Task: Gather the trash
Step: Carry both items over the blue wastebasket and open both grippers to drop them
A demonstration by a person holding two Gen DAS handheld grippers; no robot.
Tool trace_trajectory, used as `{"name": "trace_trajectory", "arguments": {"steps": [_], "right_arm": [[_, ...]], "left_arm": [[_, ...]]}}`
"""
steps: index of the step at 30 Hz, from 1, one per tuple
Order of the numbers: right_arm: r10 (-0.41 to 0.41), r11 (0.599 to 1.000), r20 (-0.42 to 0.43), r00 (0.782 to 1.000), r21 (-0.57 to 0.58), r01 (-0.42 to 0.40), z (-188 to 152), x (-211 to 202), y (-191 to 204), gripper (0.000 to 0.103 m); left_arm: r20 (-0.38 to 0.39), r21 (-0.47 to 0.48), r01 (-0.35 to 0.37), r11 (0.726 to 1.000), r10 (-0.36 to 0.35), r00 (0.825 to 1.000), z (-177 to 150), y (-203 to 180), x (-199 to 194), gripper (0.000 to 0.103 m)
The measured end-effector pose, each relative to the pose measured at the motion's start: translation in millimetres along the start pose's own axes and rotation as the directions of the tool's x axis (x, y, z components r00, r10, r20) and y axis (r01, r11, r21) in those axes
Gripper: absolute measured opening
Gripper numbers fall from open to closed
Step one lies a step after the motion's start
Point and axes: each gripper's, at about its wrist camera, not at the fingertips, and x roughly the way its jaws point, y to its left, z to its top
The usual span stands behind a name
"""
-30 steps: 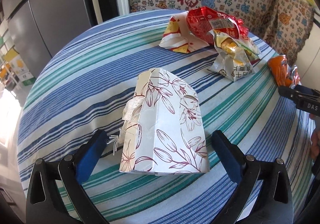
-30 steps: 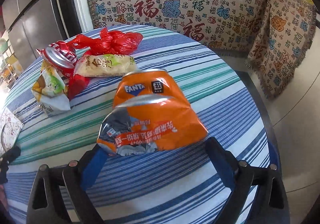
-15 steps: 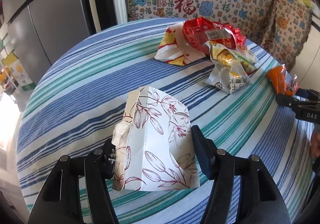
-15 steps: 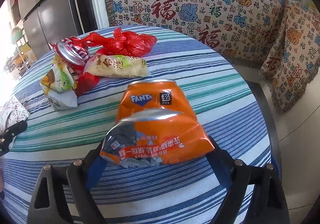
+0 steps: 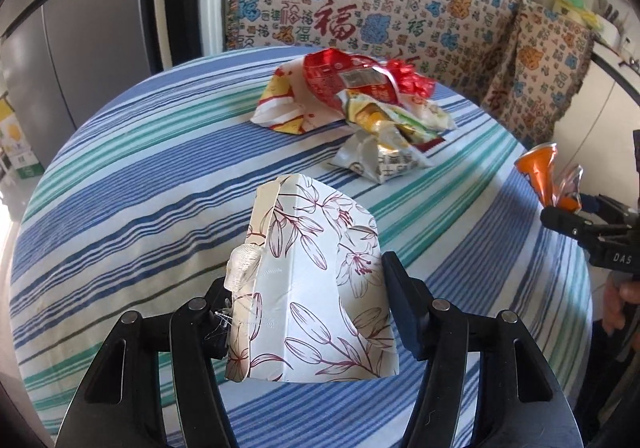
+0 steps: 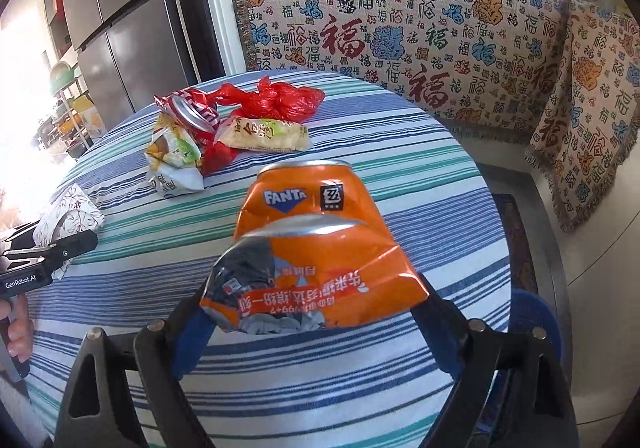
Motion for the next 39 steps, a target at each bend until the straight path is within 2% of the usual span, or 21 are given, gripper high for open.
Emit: {"name": "trace_trajectory", "arguments": {"steps": [11, 18, 24, 30, 34, 39], "right_arm": [[-0.029, 0.999, 0.025, 0.999, 0.016, 0.028, -13, -33, -33, 0.091], [-0.063, 0.996, 0.039, 0.997, 0.068, 0.06, -20, -55, -77, 0.091], [-0.134, 0.982, 0.043, 0.99, 0.141, 0.127, -26, -81, -142, 0.091], [-0.207, 0.967, -0.001, 0.978, 0.155, 0.204, -42, -95, -208, 0.091], [-0.205, 0.963, -0.026, 0.978, 0.172, 0.207, -54, -89, -246, 0.091], [-0.193, 0.965, -0.044, 0.98, 0.172, 0.198, -73, -73, -275, 0.092]], "left_arm": [[0.019, 0.069, 0.072, 0.995, -0.073, 0.997, 8, -58, -5, 0.064], [0.012, 0.106, 0.143, 0.984, -0.146, 0.989, 14, -117, -10, 0.064], [-0.001, 0.185, 0.255, 0.949, -0.259, 0.966, 33, -191, -14, 0.064], [-0.033, 0.252, 0.344, 0.905, -0.347, 0.937, 54, -267, 1, 0.064], [-0.063, 0.262, 0.397, 0.88, -0.394, 0.917, 65, -314, 26, 0.064], [-0.101, 0.261, 0.426, 0.866, -0.415, 0.904, 71, -357, 61, 0.064]]}}
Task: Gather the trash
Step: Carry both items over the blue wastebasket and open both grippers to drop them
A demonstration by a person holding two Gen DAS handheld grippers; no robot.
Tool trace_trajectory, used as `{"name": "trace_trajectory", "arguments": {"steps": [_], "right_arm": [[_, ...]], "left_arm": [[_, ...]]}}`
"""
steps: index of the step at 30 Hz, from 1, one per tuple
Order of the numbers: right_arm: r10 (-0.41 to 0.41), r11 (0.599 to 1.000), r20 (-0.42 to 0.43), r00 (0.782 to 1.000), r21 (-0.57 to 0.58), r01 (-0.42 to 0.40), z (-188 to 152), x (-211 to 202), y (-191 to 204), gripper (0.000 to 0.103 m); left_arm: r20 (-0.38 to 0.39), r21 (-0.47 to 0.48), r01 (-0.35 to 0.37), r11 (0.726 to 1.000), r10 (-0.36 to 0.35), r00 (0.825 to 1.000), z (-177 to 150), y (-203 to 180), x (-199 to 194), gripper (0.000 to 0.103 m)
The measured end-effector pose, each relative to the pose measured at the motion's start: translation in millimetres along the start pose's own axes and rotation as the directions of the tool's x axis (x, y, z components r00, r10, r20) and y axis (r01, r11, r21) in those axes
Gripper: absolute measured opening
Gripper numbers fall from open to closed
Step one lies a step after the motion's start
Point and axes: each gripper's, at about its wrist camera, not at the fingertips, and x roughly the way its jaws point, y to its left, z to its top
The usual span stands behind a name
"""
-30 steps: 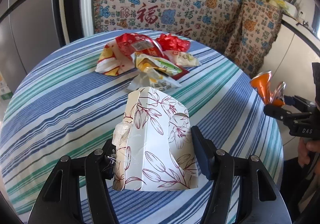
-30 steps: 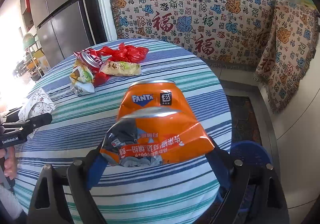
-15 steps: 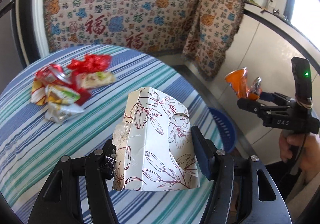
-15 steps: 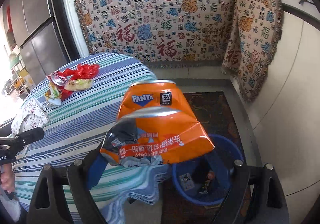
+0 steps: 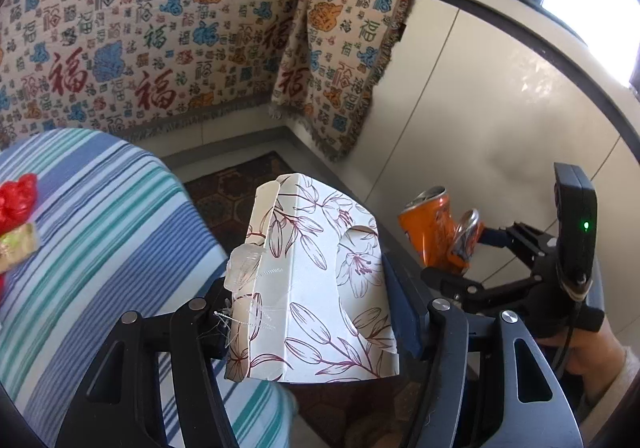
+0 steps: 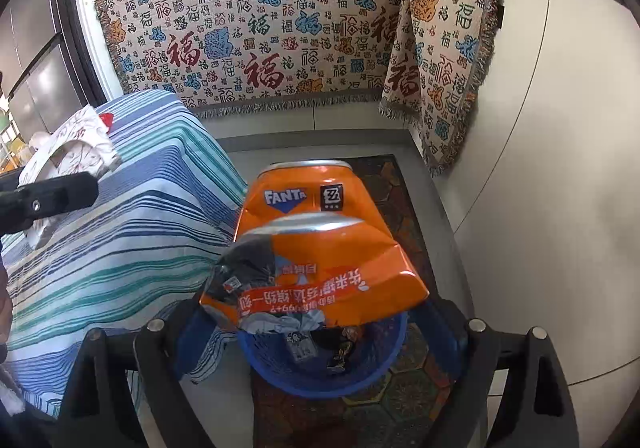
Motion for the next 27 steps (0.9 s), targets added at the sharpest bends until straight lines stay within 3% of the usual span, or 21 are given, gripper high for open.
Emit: {"name": "trace_trajectory", "arguments": {"steps": [11, 22, 27], "right_arm": [[-0.022, 1.0, -0.031, 0.999, 0.004, 0.023, -3, 22, -35, 0.092], [-0.012, 1.0, -0.051, 0.999, -0.004, 0.012, -4, 35, -41, 0.093], [-0.018, 1.0, -0.047, 0.999, -0.01, 0.018, -3, 36, -38, 0.093]], "left_arm": [[-0.074, -0.011, 0.022, 1.0, -0.022, 0.997, 12, -11, 76, 0.064], [-0.107, -0.019, 0.045, 0.999, -0.047, 0.993, 14, -13, 110, 0.065], [-0.092, -0.043, 0.079, 0.996, -0.083, 0.992, 18, -14, 112, 0.089]]}}
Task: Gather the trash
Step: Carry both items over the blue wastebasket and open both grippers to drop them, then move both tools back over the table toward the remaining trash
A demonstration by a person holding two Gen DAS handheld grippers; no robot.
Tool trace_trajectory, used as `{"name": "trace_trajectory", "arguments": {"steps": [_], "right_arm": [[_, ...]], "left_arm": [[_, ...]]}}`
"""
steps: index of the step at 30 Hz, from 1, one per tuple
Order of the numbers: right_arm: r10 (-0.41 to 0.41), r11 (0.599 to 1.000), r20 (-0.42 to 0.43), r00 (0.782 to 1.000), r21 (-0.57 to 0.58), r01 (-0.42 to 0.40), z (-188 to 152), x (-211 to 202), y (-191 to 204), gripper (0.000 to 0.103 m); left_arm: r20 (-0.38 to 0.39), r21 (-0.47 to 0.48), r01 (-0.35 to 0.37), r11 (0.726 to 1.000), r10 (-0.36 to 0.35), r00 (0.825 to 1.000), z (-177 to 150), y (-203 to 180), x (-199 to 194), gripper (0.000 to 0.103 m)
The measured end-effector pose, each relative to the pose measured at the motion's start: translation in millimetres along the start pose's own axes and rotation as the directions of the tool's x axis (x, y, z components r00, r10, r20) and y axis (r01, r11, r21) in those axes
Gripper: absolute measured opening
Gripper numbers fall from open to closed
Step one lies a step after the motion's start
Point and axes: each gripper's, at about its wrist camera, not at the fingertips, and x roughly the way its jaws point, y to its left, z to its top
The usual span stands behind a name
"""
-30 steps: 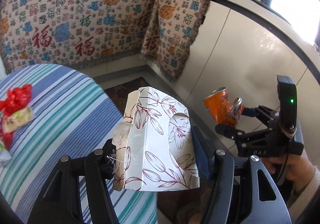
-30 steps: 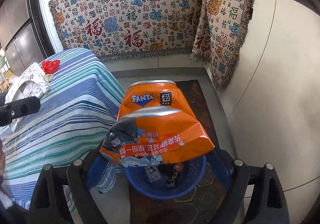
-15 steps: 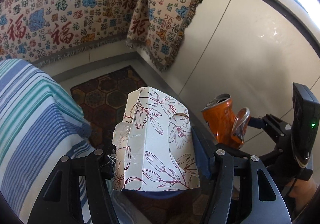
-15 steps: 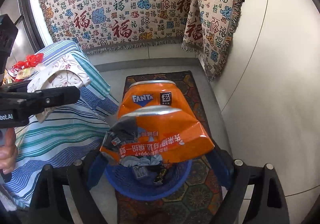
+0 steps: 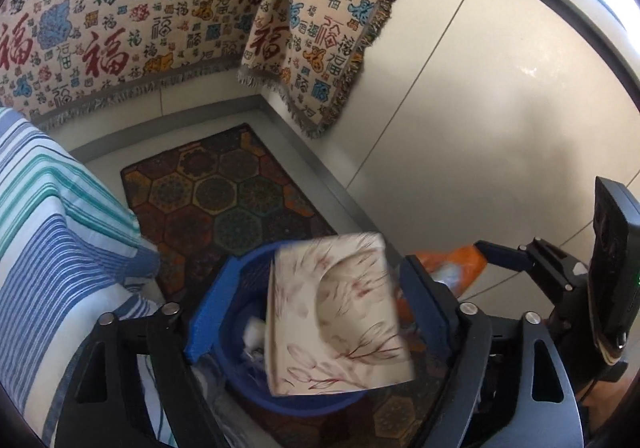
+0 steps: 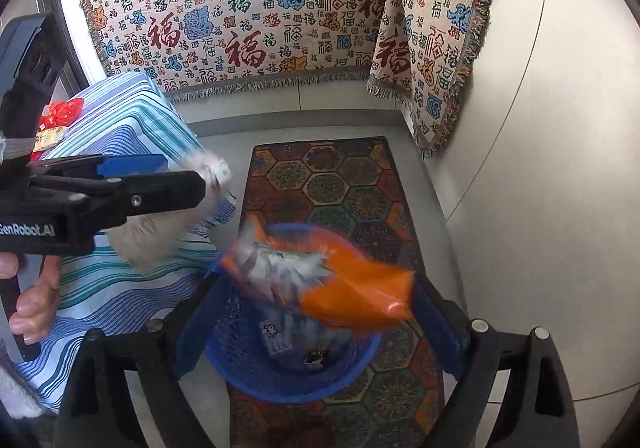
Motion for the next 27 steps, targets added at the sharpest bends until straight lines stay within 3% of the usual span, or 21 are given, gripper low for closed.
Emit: {"name": "trace_trajectory", "arguments": {"steps": [5, 11, 14, 18, 23, 27], "right_arm": [[-0.009, 1.0, 0.05, 0.999, 0.026, 0.008, 6, -11, -3, 0.093], [-0.005, 0.999, 0.134, 0.991, 0.032, 0.001, 21, -29, 6, 0.093], [0.003, 1.0, 0.172, 0.985, 0.001, -0.003, 33, -37, 24, 0.093], [0.036, 0.998, 0.218, 0.975, -0.05, -0.026, 47, -48, 60, 0.093], [0.109, 0.989, 0.262, 0.959, -0.125, -0.079, 58, -61, 126, 0.093], [0.186, 0.973, 0.252, 0.95, -0.184, -0.142, 58, -61, 187, 0.093]], "left_arm": [[0.039, -0.042, 0.019, 0.999, -0.017, 0.999, 6, 6, -15, 0.092], [0.094, -0.076, -0.002, 0.997, 0.01, 0.996, -4, 19, -66, 0.092], [0.12, -0.074, -0.045, 0.996, 0.054, 0.991, -23, 30, -106, 0.095], [0.12, -0.103, -0.154, 0.983, 0.166, 0.979, -63, 59, -155, 0.096], [0.094, -0.19, -0.317, 0.929, 0.338, 0.936, -119, 117, -211, 0.096], [0.059, -0.255, -0.444, 0.859, 0.472, 0.88, -158, 172, -243, 0.096]]}}
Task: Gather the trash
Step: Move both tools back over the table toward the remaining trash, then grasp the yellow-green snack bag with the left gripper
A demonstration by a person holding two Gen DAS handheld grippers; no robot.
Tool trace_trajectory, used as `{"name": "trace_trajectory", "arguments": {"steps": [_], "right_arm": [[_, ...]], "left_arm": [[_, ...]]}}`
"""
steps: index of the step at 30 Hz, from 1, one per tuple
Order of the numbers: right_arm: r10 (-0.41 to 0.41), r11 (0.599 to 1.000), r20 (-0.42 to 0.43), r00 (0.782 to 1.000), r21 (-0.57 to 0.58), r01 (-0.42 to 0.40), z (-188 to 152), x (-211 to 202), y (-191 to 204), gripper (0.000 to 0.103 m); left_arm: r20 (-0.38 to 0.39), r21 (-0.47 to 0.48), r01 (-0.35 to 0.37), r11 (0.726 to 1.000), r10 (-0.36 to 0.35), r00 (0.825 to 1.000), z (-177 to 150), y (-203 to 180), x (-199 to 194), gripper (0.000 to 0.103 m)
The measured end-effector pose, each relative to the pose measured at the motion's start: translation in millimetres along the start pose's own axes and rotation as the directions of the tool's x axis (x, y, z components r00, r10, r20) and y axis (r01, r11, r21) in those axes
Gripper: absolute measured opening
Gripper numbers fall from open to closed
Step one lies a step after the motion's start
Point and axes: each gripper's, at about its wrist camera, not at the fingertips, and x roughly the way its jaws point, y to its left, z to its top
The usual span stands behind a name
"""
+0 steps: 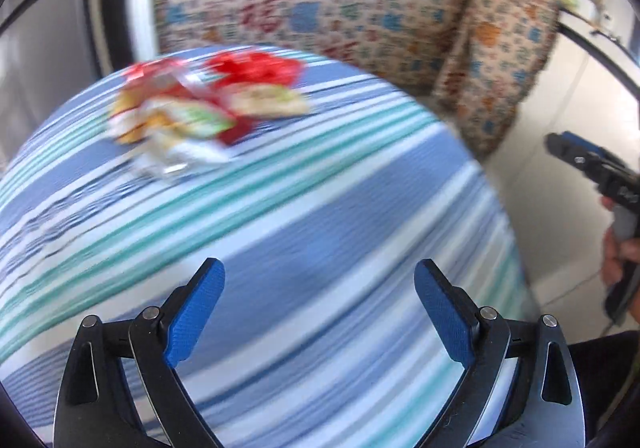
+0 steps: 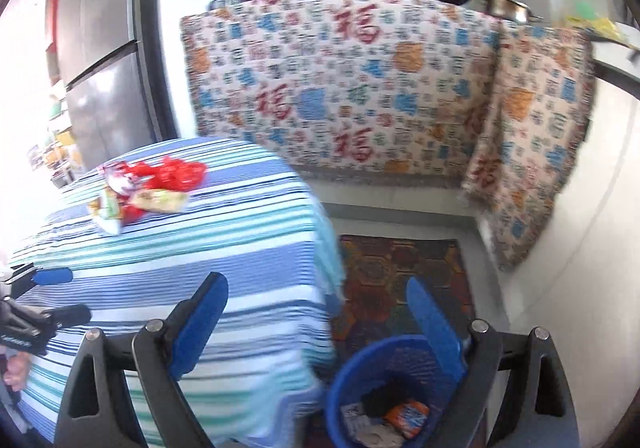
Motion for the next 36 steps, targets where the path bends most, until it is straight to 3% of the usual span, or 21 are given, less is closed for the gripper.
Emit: {"name": "trace_trajectory", "arguments": {"steps": [3, 6, 12, 16, 22, 25, 29, 33, 34, 36], "right_arm": [[0.045, 0.997, -0.043, 0.998, -0.06, -0.048, -2, 18, 50, 0.093], [0.087, 0.988, -0.091, 0.992, -0.116, -0.097, -5, 38, 97, 0.093], [0.083, 0.973, -0.219, 0.972, -0.194, -0.127, -23, 84, 152, 0.093], [0.093, 0.978, -0.249, 0.964, -0.161, -0.136, -24, 93, 154, 0.094], [0.089, 0.983, -0.264, 0.96, -0.131, -0.127, -21, 95, 149, 0.101], [0.09, 0.983, -0.265, 0.96, -0.132, -0.128, -21, 95, 149, 0.101], [0.093, 0.983, -0.265, 0.96, -0.131, -0.131, -20, 95, 148, 0.101], [0.095, 0.983, -0.265, 0.959, -0.13, -0.133, -19, 95, 148, 0.102], [0.095, 0.983, -0.265, 0.959, -0.13, -0.133, -20, 95, 149, 0.102], [0.095, 0.983, -0.266, 0.959, -0.13, -0.133, -20, 95, 148, 0.102]], "left_arm": [[-0.012, -0.039, -0.068, 0.997, 0.068, 0.998, -6, 48, 4, 0.096], [-0.028, -0.072, -0.085, 0.994, 0.083, 0.996, -7, 84, 9, 0.096], [-0.032, -0.061, -0.094, 0.994, 0.092, 0.995, 2, 101, 19, 0.101], [-0.064, 0.019, -0.133, 0.991, 0.134, 0.989, 4, 92, 30, 0.103], [-0.065, 0.048, -0.098, 0.994, 0.102, 0.993, 19, 88, 39, 0.103], [-0.049, 0.027, -0.06, 0.998, 0.062, 0.997, 34, 90, 46, 0.103], [0.015, -0.05, 0.059, 0.997, -0.059, 0.998, 52, 94, 49, 0.102], [0.049, -0.046, 0.023, 0.999, -0.021, 0.999, 68, 87, 56, 0.102], [0.045, -0.047, 0.023, 0.999, -0.021, 0.999, 70, 86, 60, 0.101], [0.035, -0.047, 0.034, 0.998, -0.033, 0.999, 71, 83, 65, 0.084]]}}
